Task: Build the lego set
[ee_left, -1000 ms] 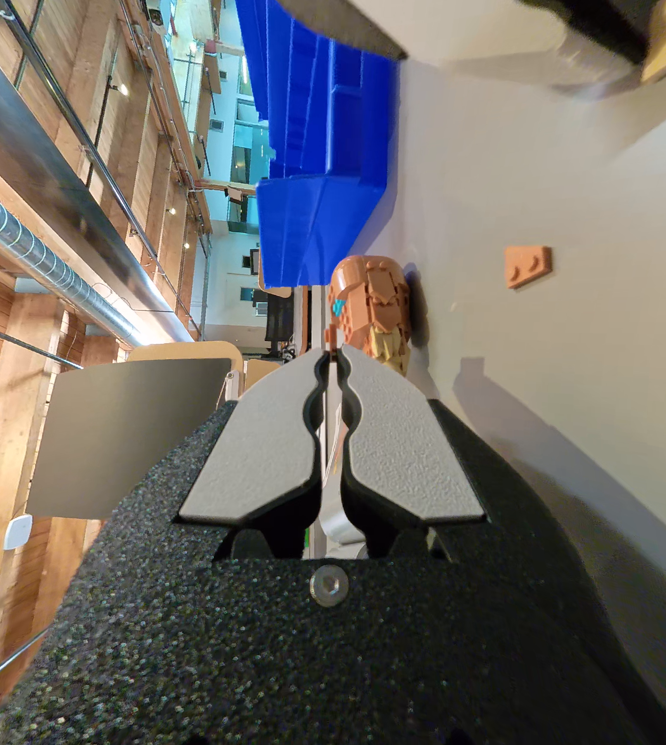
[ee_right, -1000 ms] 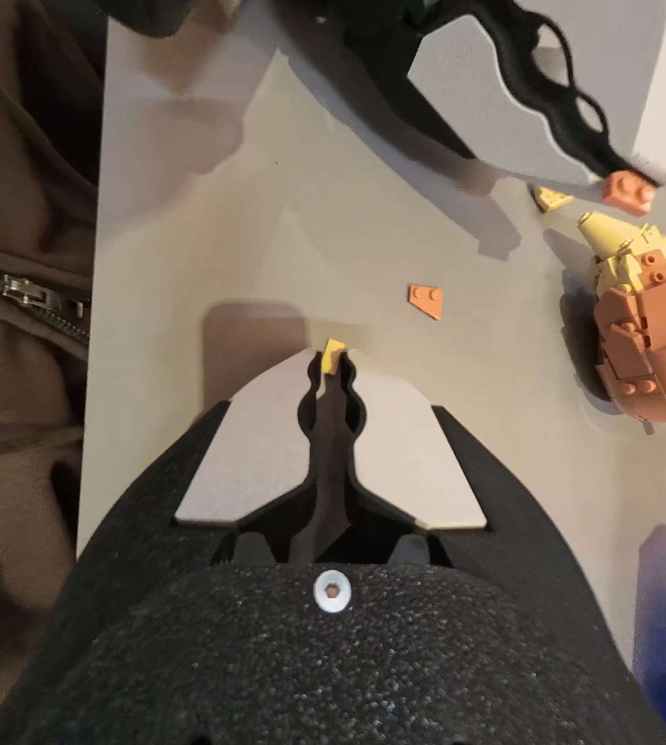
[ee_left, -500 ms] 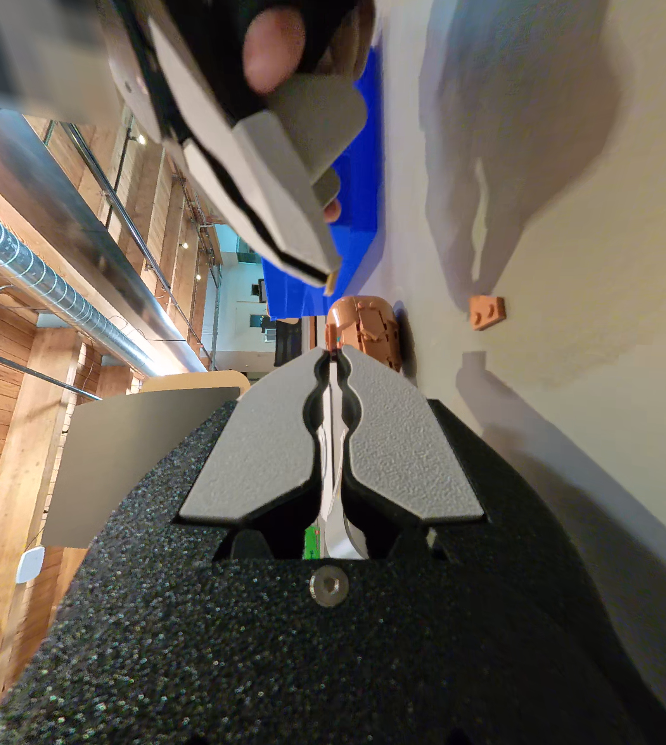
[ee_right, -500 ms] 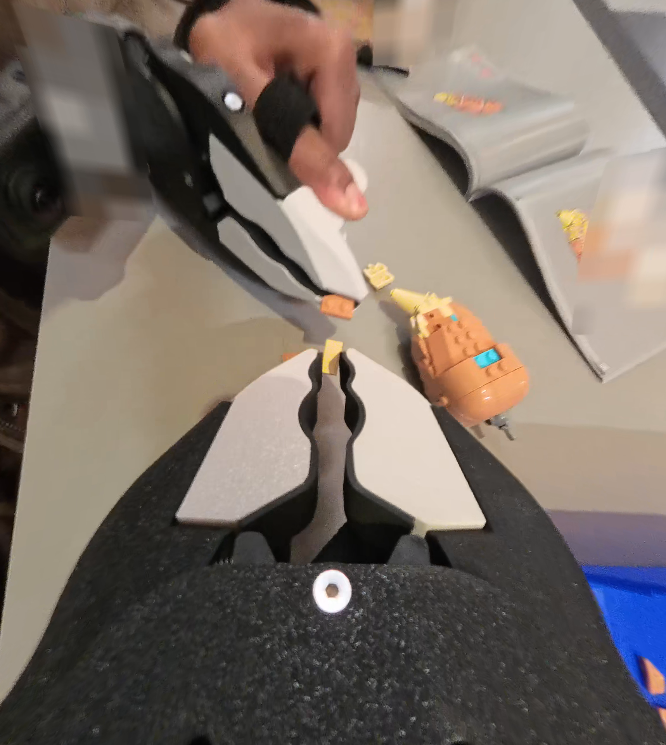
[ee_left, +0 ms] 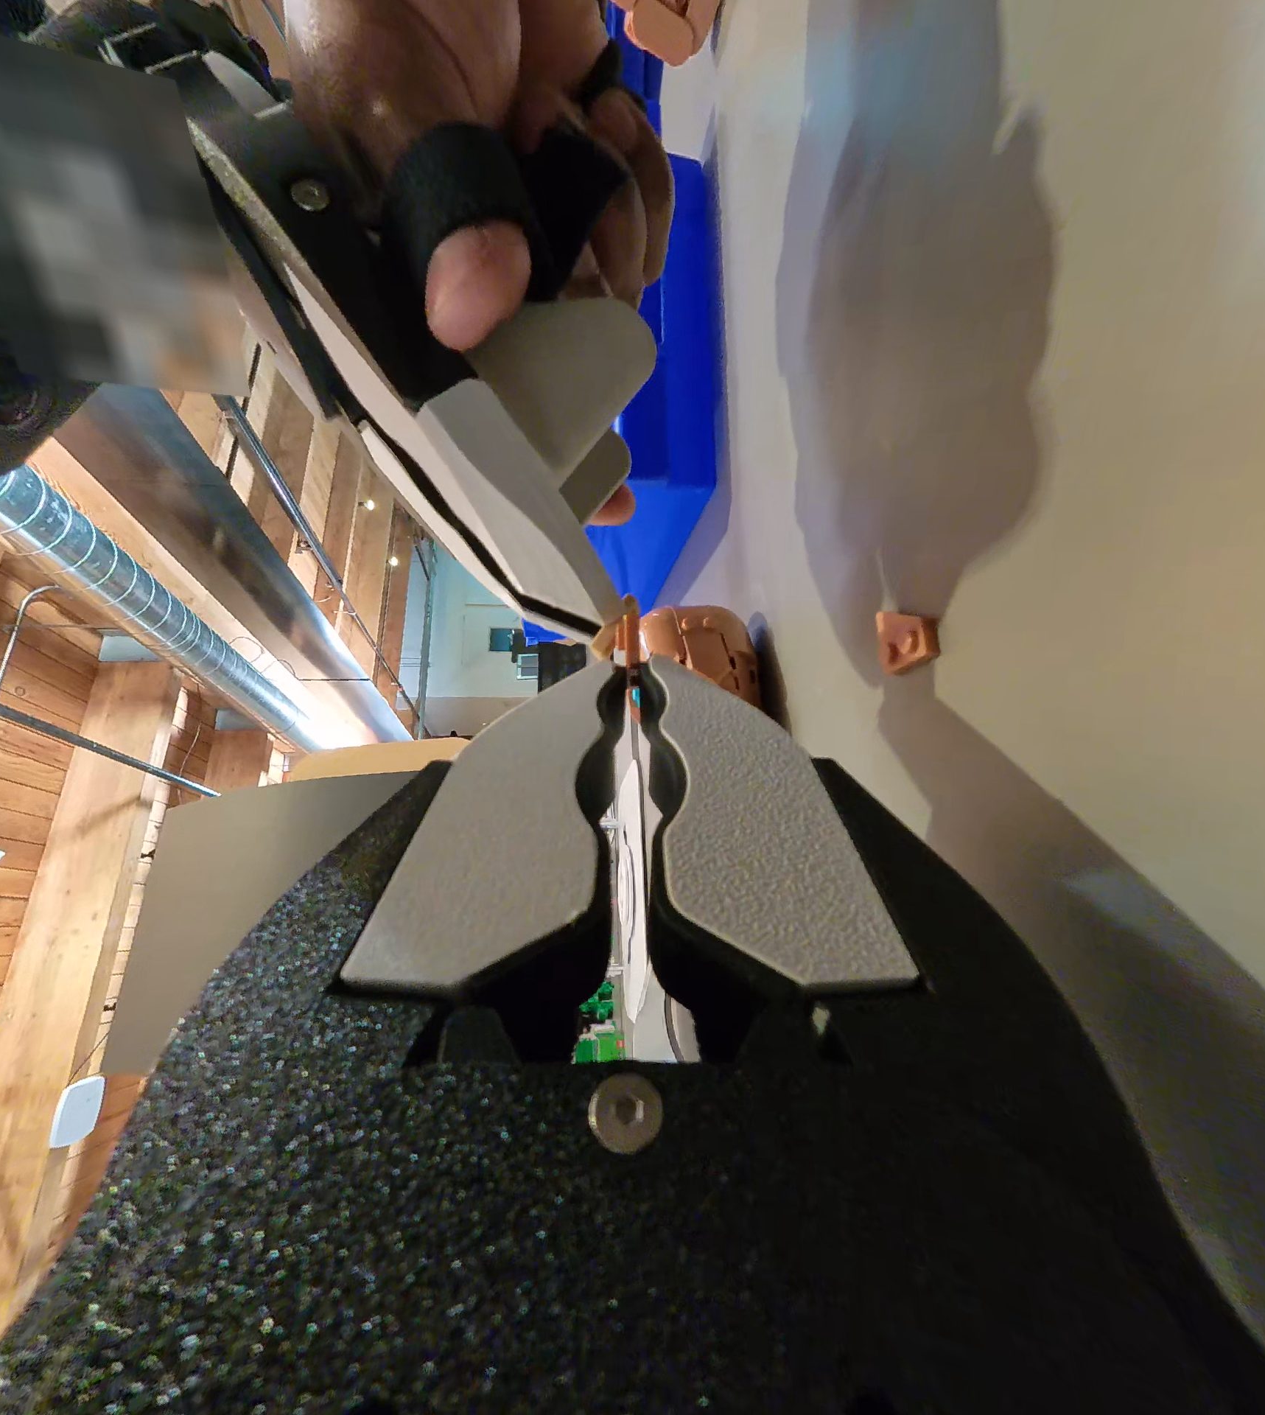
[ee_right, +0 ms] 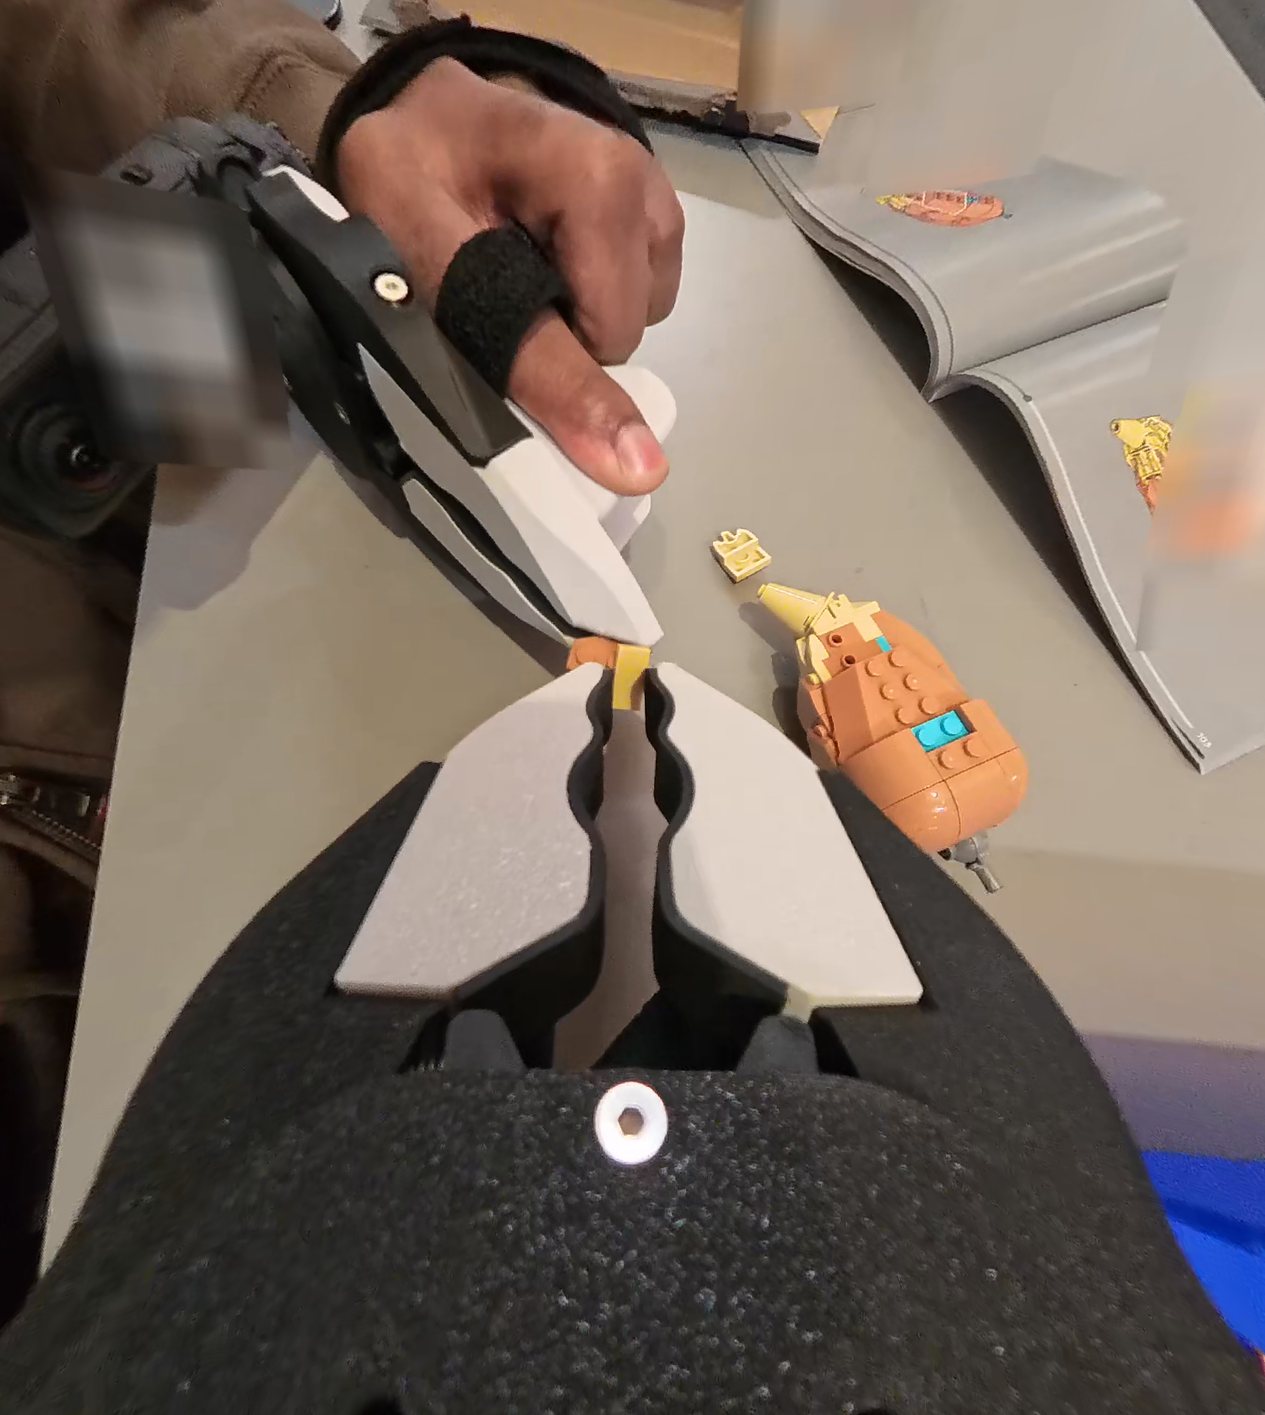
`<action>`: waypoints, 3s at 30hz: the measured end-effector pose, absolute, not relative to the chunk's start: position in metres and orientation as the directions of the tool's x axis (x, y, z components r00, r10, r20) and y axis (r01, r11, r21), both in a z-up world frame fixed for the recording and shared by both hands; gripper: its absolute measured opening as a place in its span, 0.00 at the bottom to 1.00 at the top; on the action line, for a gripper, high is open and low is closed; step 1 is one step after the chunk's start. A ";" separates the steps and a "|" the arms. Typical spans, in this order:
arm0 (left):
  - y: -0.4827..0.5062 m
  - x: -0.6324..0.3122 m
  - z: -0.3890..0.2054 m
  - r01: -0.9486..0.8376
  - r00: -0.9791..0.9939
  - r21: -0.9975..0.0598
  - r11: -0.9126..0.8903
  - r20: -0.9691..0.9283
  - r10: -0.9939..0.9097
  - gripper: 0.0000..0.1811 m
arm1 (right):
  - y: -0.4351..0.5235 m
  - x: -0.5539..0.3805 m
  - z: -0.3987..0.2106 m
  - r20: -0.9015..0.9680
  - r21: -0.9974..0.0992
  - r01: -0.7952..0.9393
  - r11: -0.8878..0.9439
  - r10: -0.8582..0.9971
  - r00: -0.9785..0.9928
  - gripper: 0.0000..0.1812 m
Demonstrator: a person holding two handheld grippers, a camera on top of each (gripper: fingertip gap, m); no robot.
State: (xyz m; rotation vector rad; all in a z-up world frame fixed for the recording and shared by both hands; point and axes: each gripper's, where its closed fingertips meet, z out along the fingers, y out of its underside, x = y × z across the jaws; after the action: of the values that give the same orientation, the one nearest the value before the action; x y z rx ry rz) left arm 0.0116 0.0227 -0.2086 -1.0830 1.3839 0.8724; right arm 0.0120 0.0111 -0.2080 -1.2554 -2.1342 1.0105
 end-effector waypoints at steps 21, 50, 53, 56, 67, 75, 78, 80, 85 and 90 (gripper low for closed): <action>0.021 0.012 -0.207 -0.954 0.027 -0.057 0.293 -0.994 -0.108 0.01 | 0.008 0.015 -0.208 0.070 -0.752 0.544 0.373 0.865 -0.497 0.02; 0.020 0.014 -0.201 -0.953 0.045 -0.068 0.297 -0.995 -0.086 0.01 | 0.006 0.016 -0.203 0.135 -0.734 0.517 0.440 0.841 -0.523 0.02; 0.020 0.015 -0.201 -0.952 0.043 -0.067 0.298 -0.995 -0.087 0.01 | 0.006 0.016 -0.204 0.172 -0.725 0.499 0.475 0.826 -0.537 0.02; 0.020 0.015 -0.201 -0.951 0.048 -0.073 0.301 -0.995 -0.090 0.01 | 0.006 0.015 -0.203 0.171 -0.730 0.492 0.475 0.823 -0.541 0.02; 0.020 0.016 -0.200 -0.949 0.043 -0.066 0.308 -0.996 -0.081 0.01 | 0.005 0.017 -0.202 0.046 -0.747 0.539 0.389 0.839 -0.542 0.02; 0.020 0.016 -0.199 -0.949 0.046 -0.066 0.310 -0.996 -0.072 0.02 | 0.006 0.016 -0.201 0.002 -0.749 0.558 0.356 0.844 -0.536 0.02; 0.020 0.016 -0.199 -0.949 0.046 -0.066 0.309 -0.996 -0.072 0.02 | 0.006 0.016 -0.202 0.002 -0.746 0.561 0.360 0.843 -0.538 0.02; 0.020 0.016 -0.199 -0.949 0.043 -0.063 0.309 -0.996 -0.073 0.02 | 0.006 0.017 -0.202 0.006 -0.741 0.562 0.369 0.839 -0.543 0.02; 0.020 0.016 -0.200 -0.950 0.039 -0.060 0.308 -0.996 -0.074 0.02 | 0.005 0.017 -0.203 0.014 -0.734 0.558 0.389 0.829 -0.559 0.02; 0.021 0.015 -0.202 -0.950 0.035 -0.057 0.305 -0.996 -0.076 0.01 | 0.005 0.015 -0.203 0.046 -0.724 0.550 0.417 0.824 -0.564 0.01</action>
State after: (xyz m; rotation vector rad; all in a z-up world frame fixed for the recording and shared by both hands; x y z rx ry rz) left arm 0.0150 0.0205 -0.2016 -1.0463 1.3569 0.9088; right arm 0.0153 0.0047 -0.2026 -1.1739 -2.2803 0.9458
